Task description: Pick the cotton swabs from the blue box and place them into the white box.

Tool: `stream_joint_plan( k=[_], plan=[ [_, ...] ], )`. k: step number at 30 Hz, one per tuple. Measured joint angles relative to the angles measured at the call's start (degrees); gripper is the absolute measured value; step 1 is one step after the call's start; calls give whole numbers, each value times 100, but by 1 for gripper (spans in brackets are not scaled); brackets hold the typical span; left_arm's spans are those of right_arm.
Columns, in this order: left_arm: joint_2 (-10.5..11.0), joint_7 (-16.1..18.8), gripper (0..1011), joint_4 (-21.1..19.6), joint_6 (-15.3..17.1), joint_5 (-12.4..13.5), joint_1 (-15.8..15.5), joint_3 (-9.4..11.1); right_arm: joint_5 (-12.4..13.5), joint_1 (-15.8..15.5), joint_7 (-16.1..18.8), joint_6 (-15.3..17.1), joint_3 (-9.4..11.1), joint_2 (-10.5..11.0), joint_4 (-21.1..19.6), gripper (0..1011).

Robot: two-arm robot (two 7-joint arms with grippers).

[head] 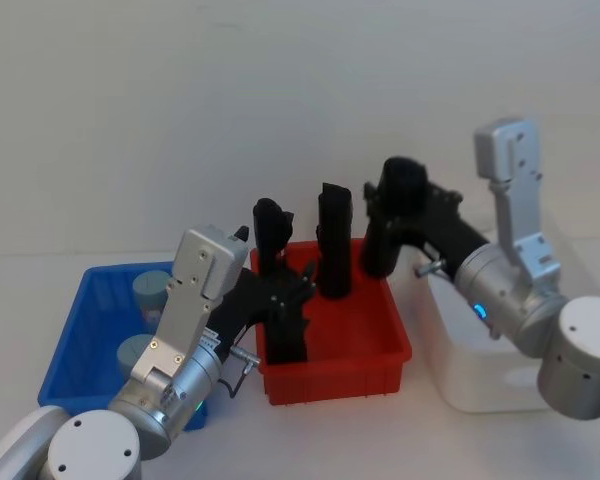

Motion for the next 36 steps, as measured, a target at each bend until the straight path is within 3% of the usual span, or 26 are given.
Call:
stream_joint_plan(
  k=[16,26,36],
  plan=[
    [0,0,1003,0,0,0,0,0,-42,-358,-690,-468,384,454,-887,416],
    [0,0,1003,0,0,0,0,0,-13,-525,-754,-366,435,548,-967,416],
    [0,0,1003,0,0,0,0,0,-59,-538,-729,-244,369,471,-710,416]
  ],
)
